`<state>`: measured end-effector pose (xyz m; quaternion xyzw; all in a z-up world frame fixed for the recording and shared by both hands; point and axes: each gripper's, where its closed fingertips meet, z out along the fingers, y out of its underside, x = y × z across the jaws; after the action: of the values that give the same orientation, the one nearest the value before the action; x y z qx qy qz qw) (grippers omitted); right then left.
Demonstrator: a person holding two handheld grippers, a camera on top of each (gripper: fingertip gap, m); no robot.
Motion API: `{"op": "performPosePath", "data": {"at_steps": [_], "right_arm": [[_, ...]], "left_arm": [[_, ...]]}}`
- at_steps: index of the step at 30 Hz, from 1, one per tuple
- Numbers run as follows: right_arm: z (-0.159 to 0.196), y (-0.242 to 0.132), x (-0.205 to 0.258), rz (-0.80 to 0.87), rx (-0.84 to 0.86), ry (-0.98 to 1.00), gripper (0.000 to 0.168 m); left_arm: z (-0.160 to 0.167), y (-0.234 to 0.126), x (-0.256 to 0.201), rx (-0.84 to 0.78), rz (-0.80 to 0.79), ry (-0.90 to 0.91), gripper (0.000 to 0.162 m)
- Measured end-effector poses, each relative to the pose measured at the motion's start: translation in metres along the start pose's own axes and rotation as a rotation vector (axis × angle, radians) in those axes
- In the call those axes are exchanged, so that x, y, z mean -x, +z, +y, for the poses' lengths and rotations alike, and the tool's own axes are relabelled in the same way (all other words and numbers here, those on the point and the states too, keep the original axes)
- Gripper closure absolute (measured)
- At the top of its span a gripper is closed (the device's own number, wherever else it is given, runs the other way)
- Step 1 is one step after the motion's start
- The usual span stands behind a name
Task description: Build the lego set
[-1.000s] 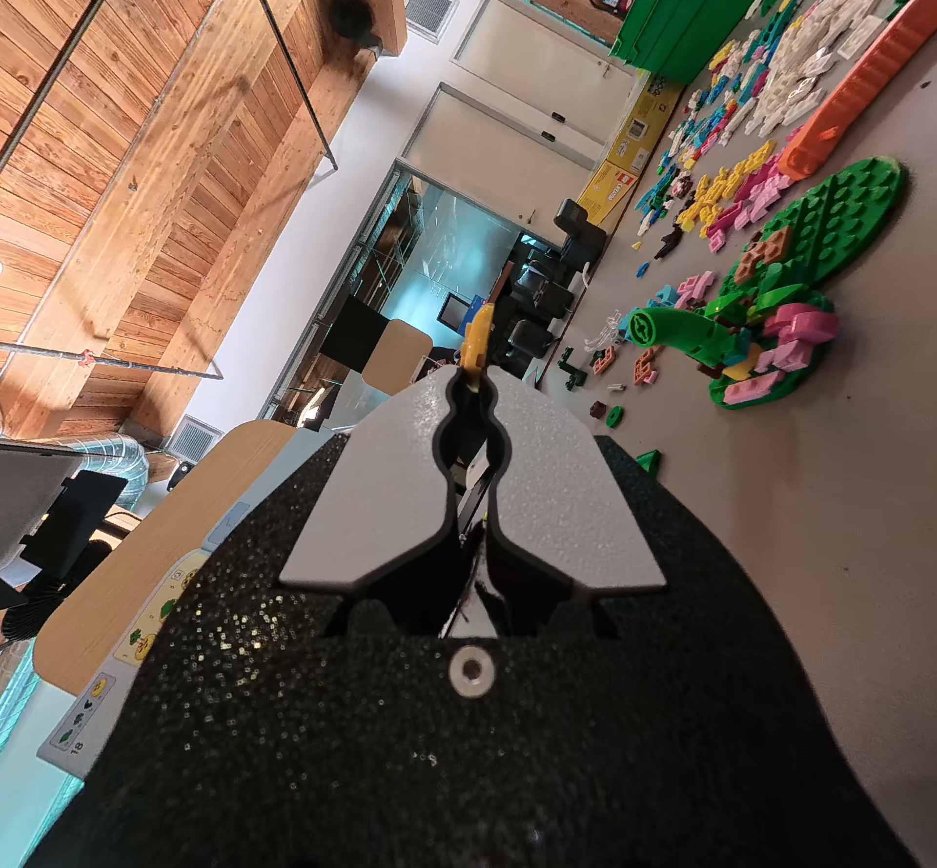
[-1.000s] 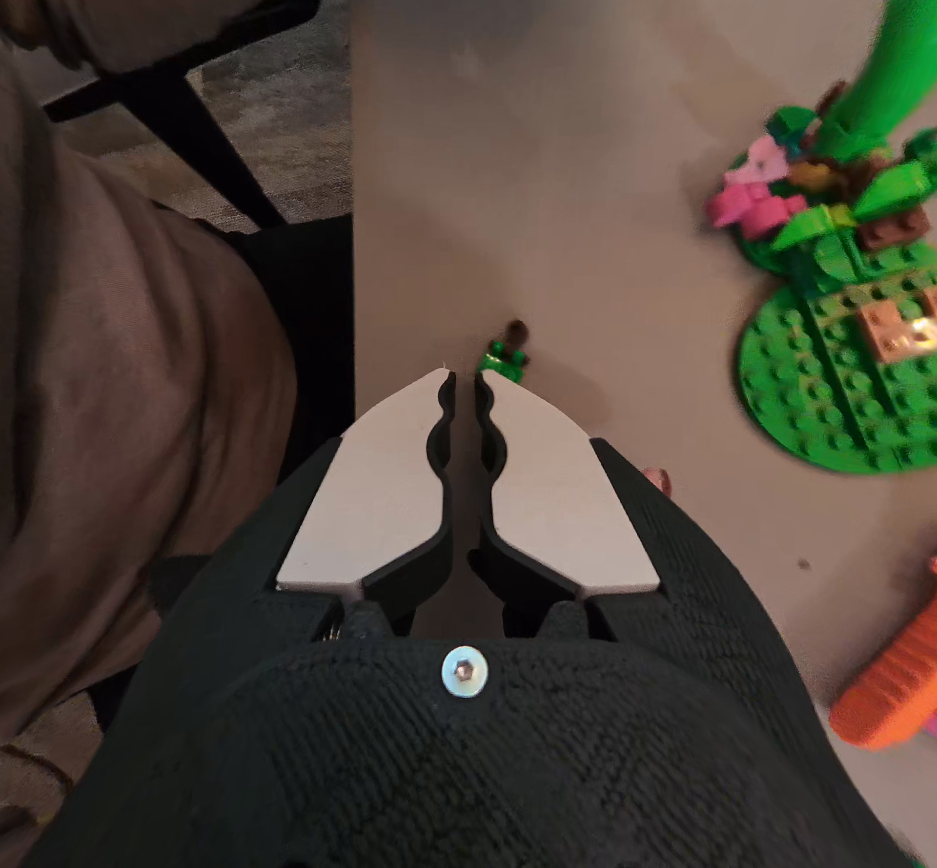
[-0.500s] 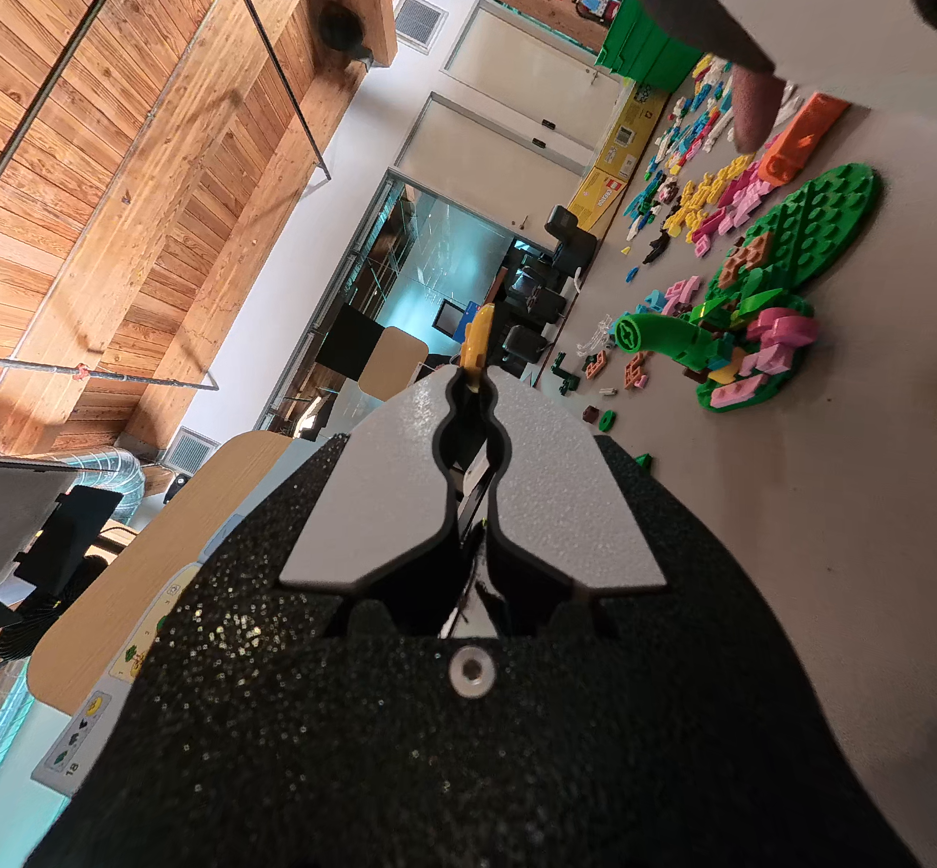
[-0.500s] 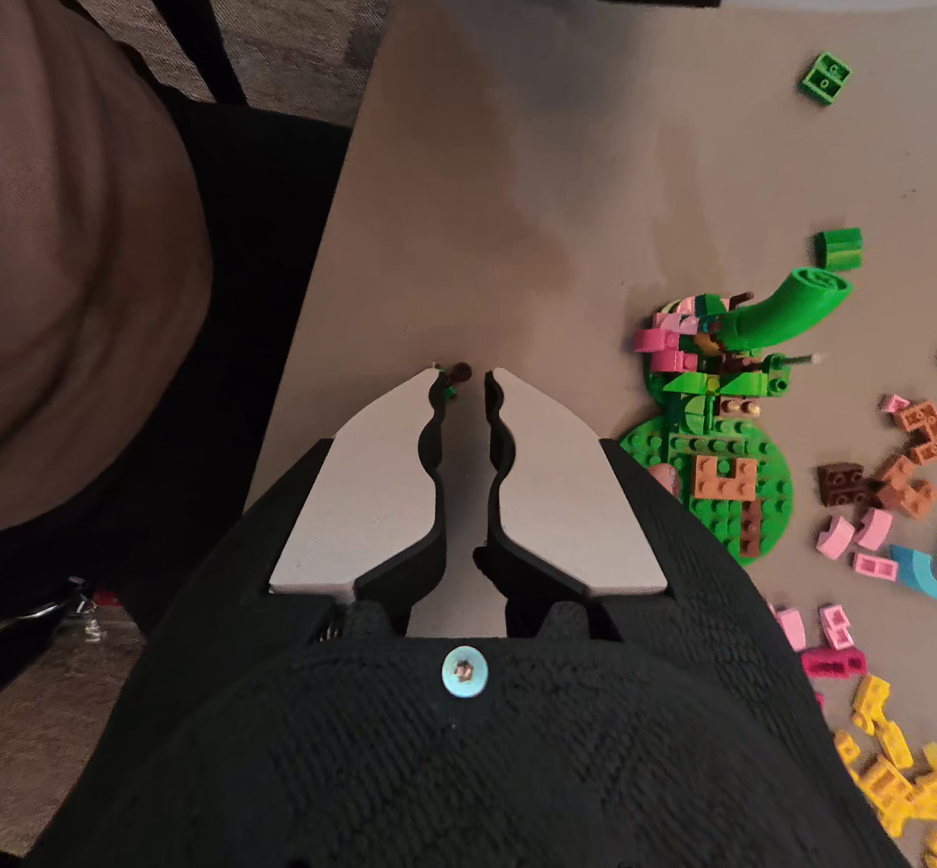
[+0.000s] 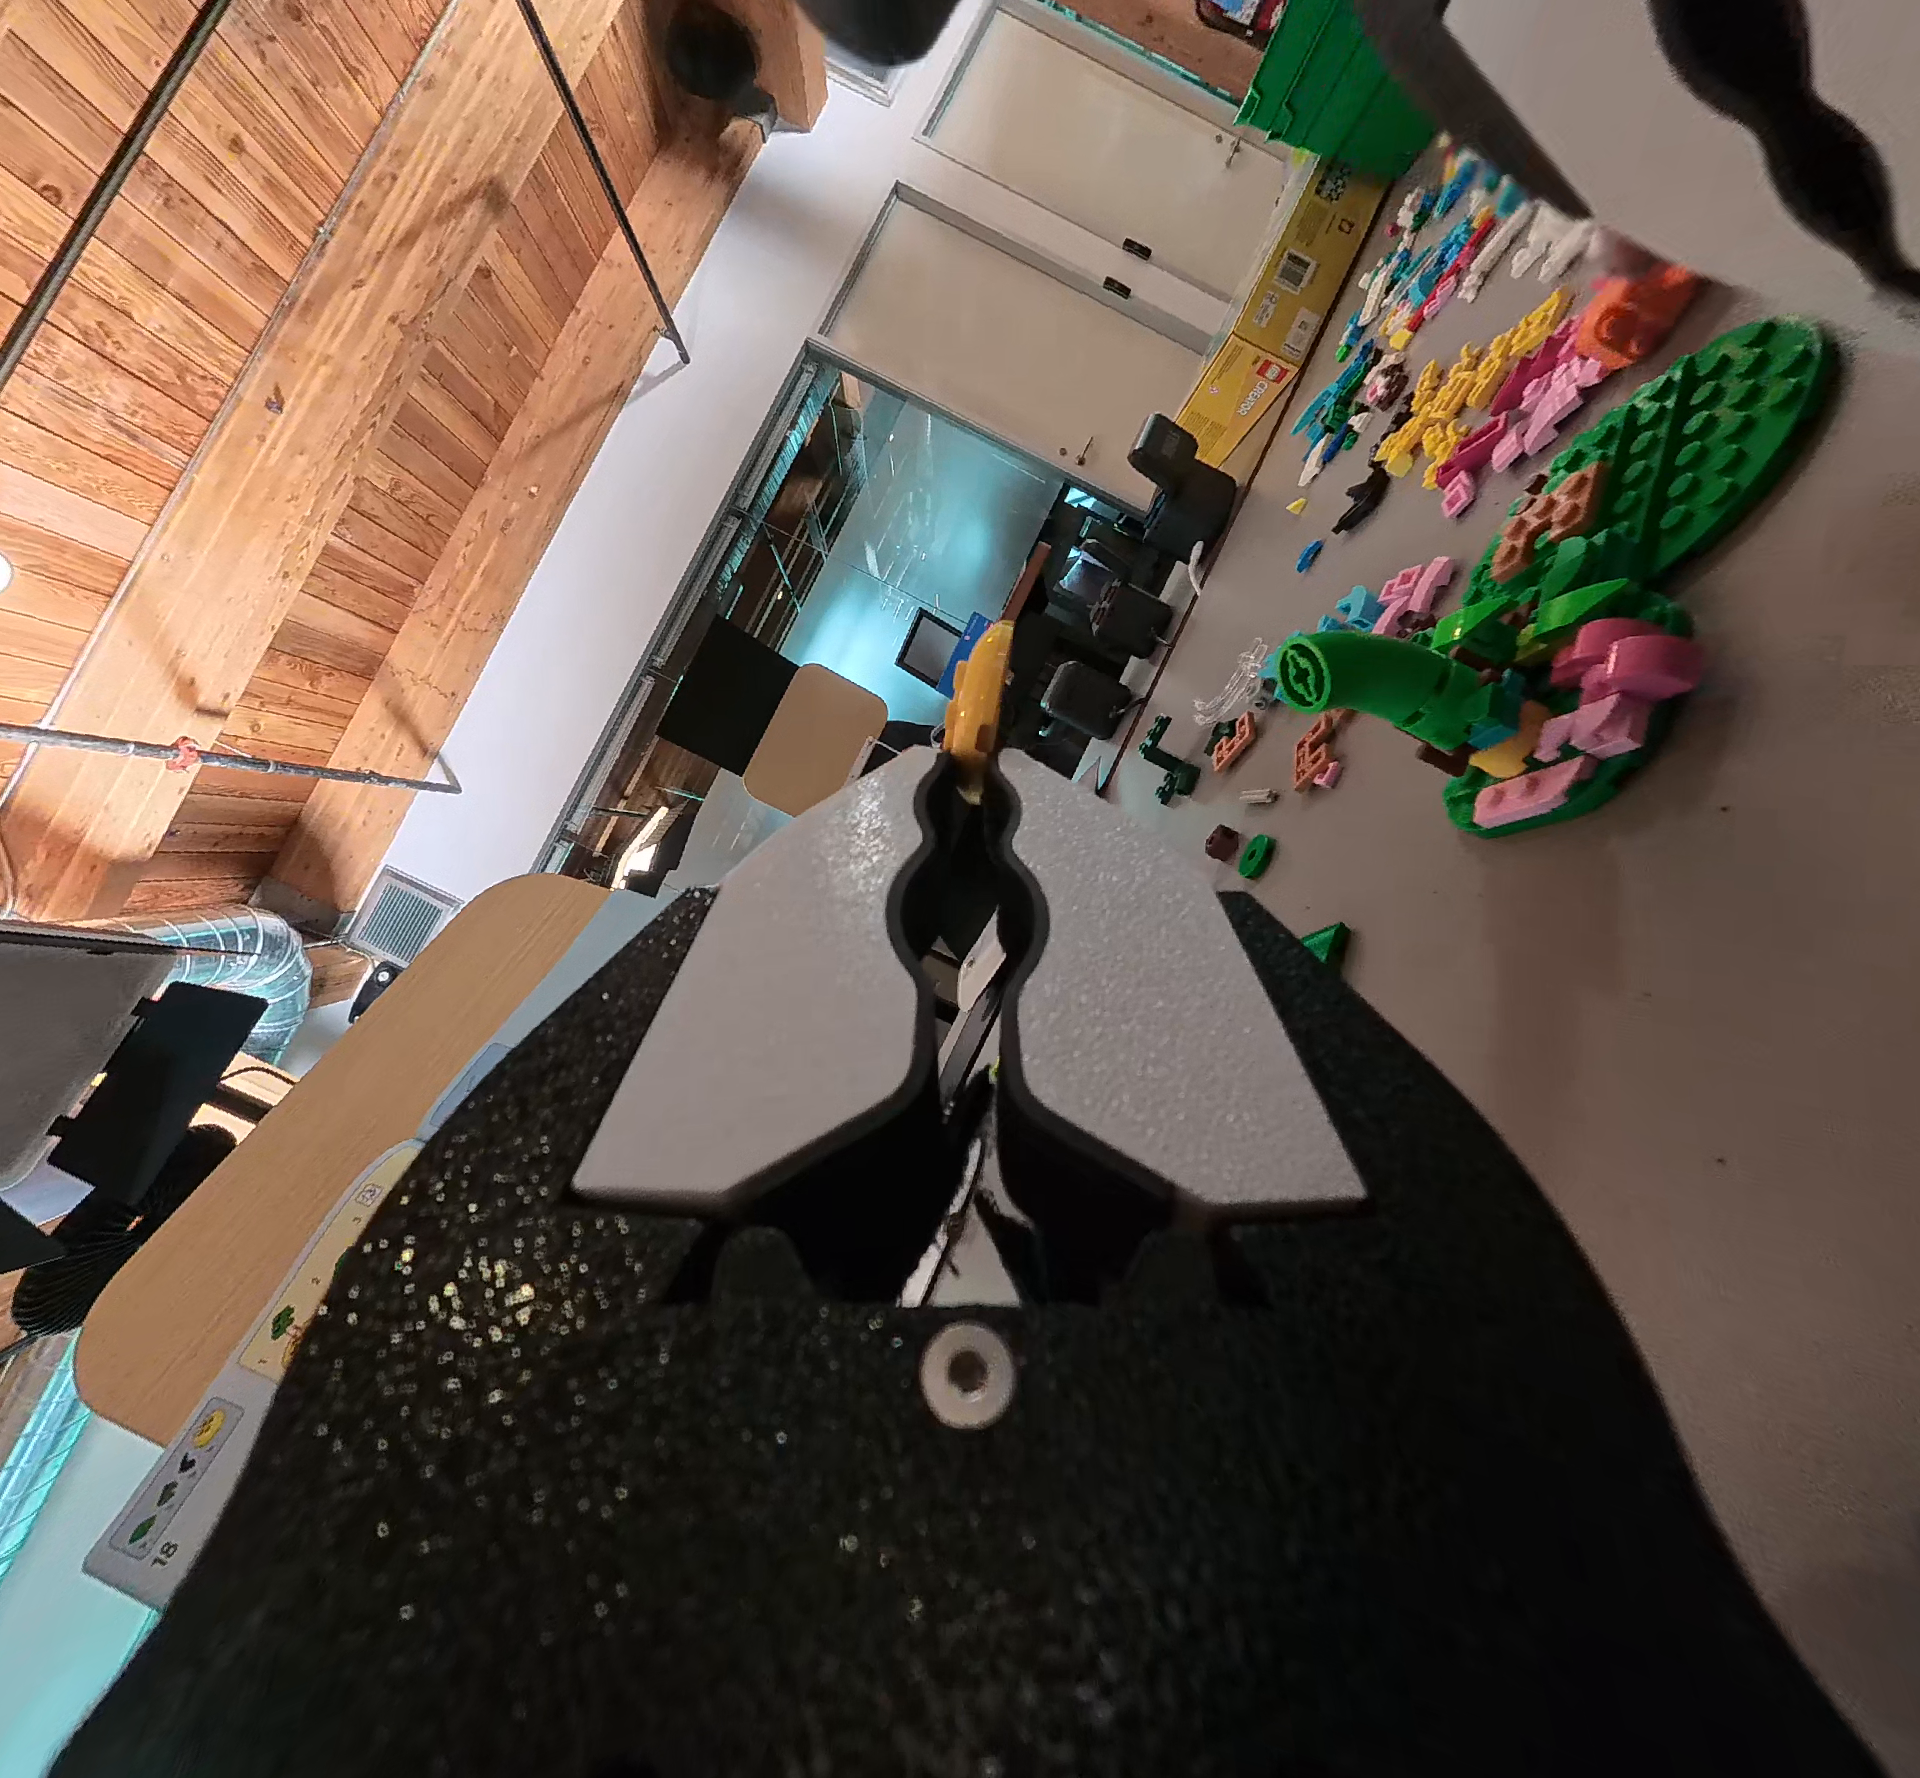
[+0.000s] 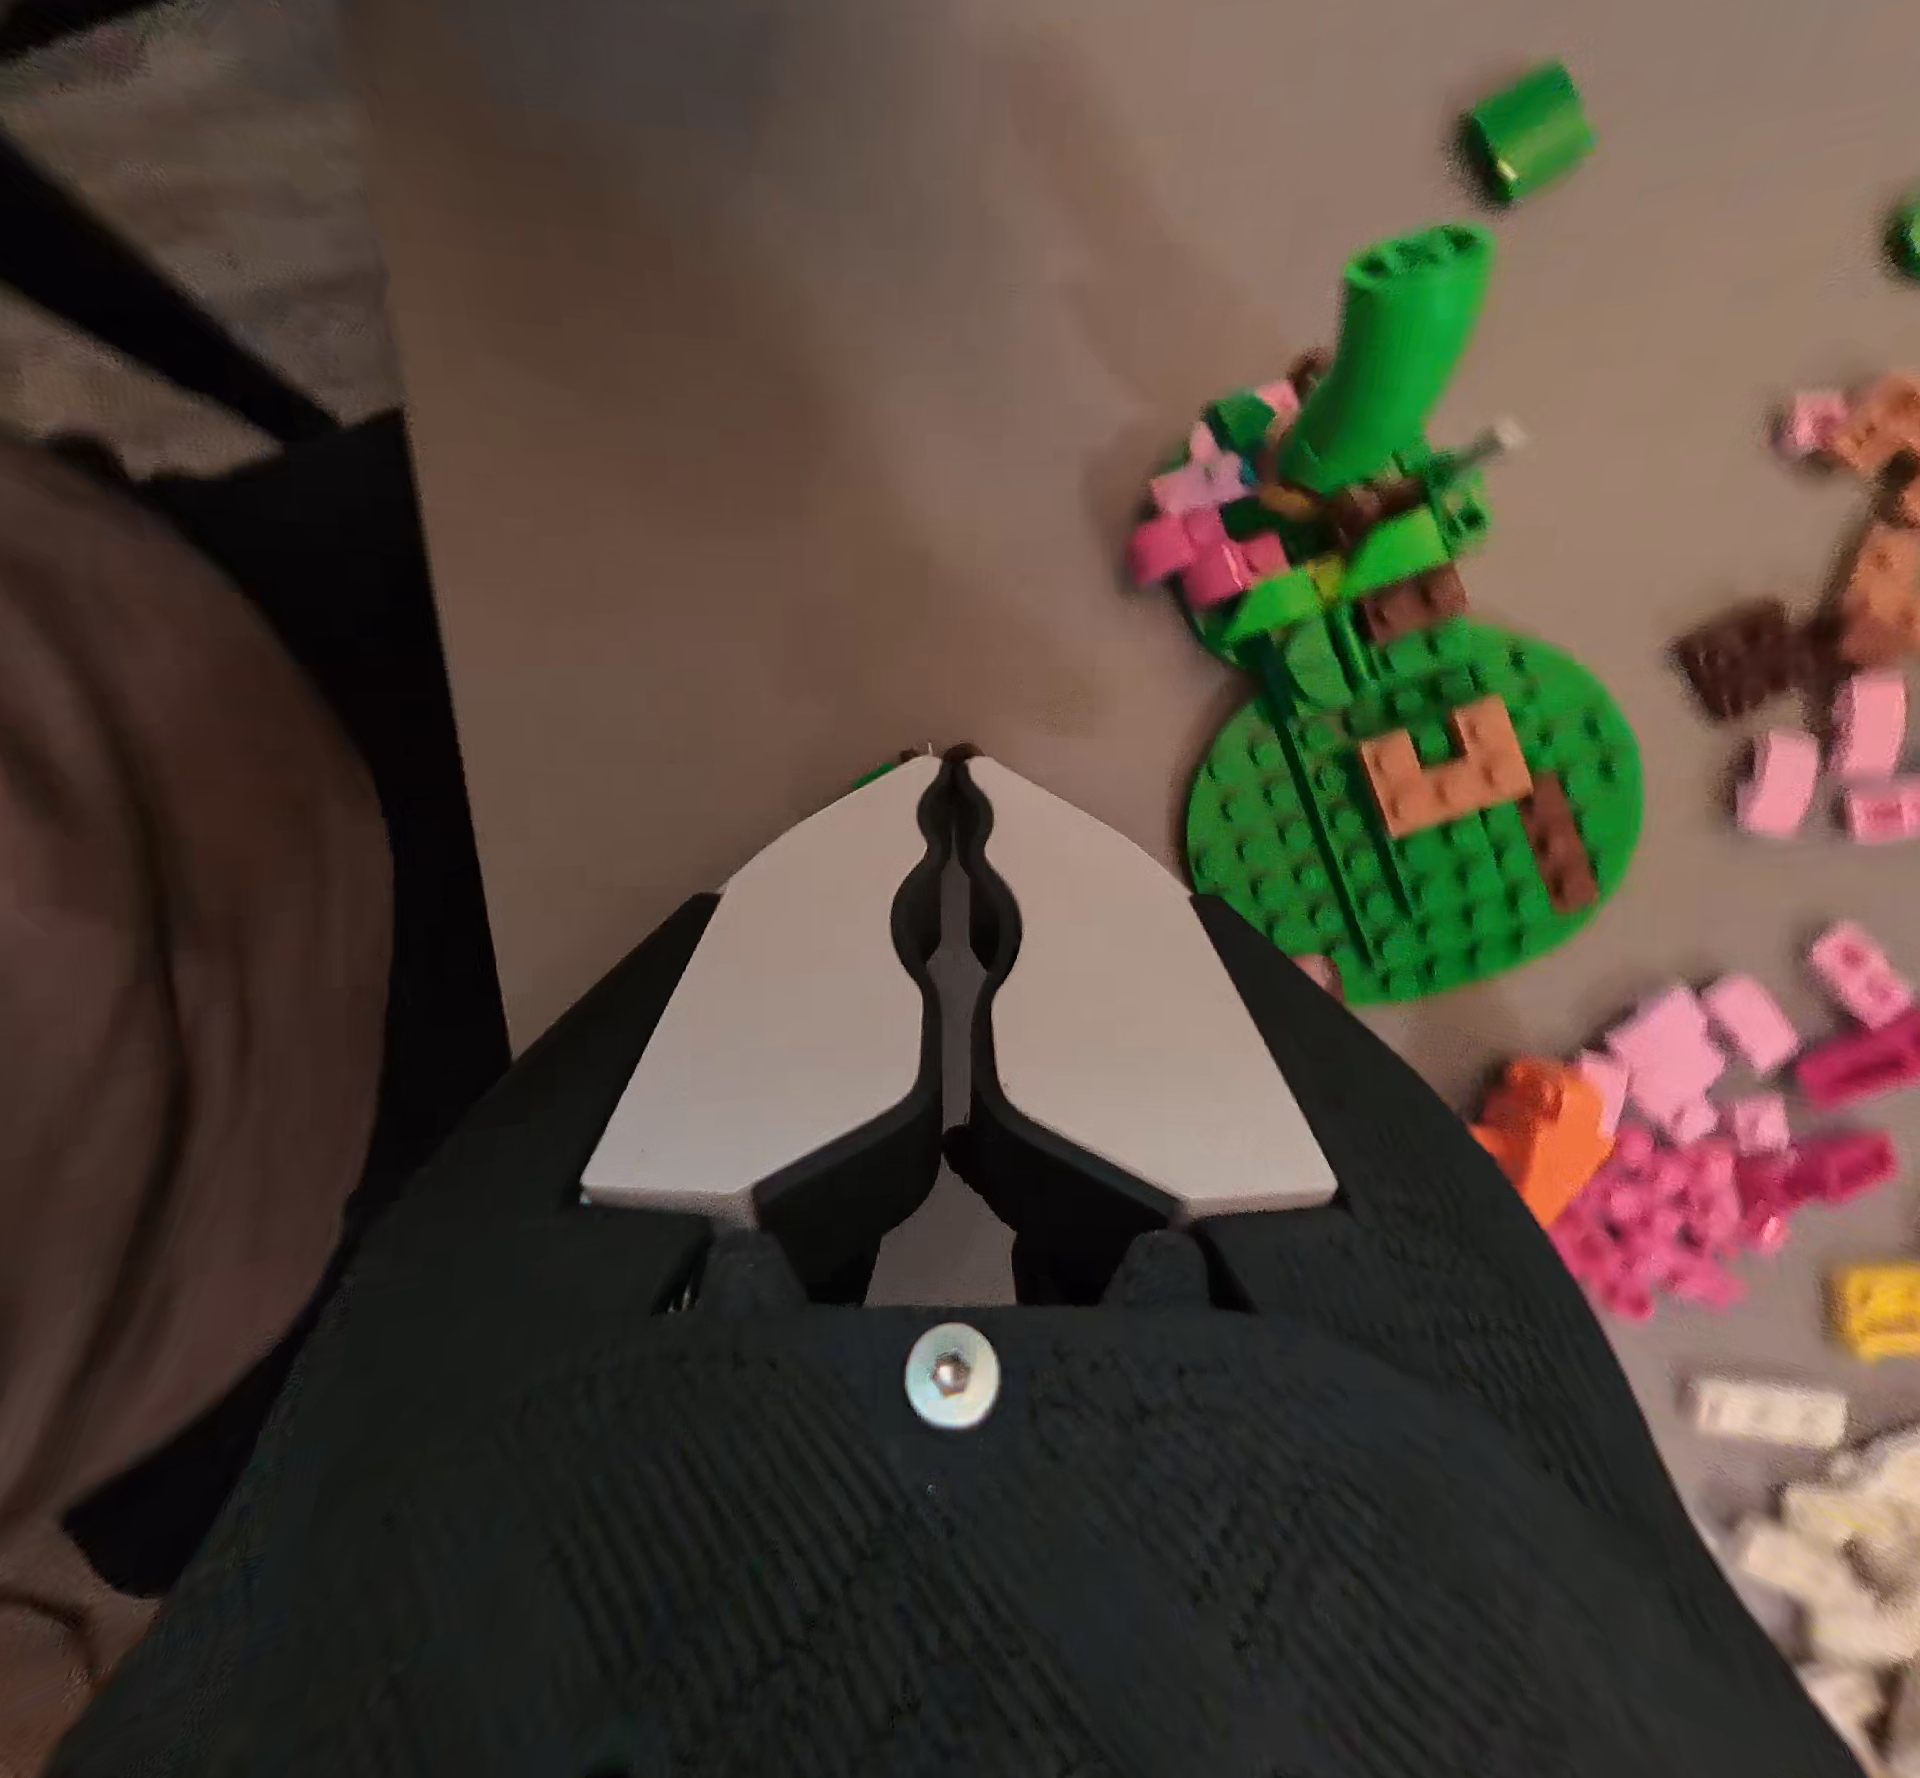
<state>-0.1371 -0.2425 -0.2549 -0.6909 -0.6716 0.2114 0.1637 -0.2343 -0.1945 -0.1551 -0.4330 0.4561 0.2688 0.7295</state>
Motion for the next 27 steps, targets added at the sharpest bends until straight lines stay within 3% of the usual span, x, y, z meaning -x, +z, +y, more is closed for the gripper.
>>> {"op": "performPosePath", "data": {"at_steps": [4, 11, 17, 20, 25, 27], "right_arm": [[0.011, -0.009, -0.013, 0.162, -0.04, 0.139, 0.158], [0.025, -0.011, -0.006, 0.098, -0.061, 0.144, 0.168], [0.013, 0.0, -0.002, 0.096, -0.062, 0.12, 0.168], [0.006, -0.004, 0.003, 0.067, -0.072, -0.031, 0.168], [-0.003, -0.015, -0.001, 0.031, -0.093, -0.502, 0.139], [-0.002, -0.012, 0.003, -0.018, -0.04, -0.664, 0.137]], "left_arm": [[0.001, 0.0, 0.0, 0.002, -0.001, -0.003, 0.157], [0.0, 0.0, -0.001, 0.001, 0.003, 0.001, 0.157], [0.0, 0.0, -0.002, 0.0, 0.008, 0.005, 0.157], [-0.003, 0.0, -0.004, -0.013, 0.024, -0.002, 0.157], [-0.015, -0.003, -0.009, -0.085, 0.078, -0.035, 0.157], [-0.016, -0.004, -0.011, -0.093, 0.087, -0.041, 0.157]]}}
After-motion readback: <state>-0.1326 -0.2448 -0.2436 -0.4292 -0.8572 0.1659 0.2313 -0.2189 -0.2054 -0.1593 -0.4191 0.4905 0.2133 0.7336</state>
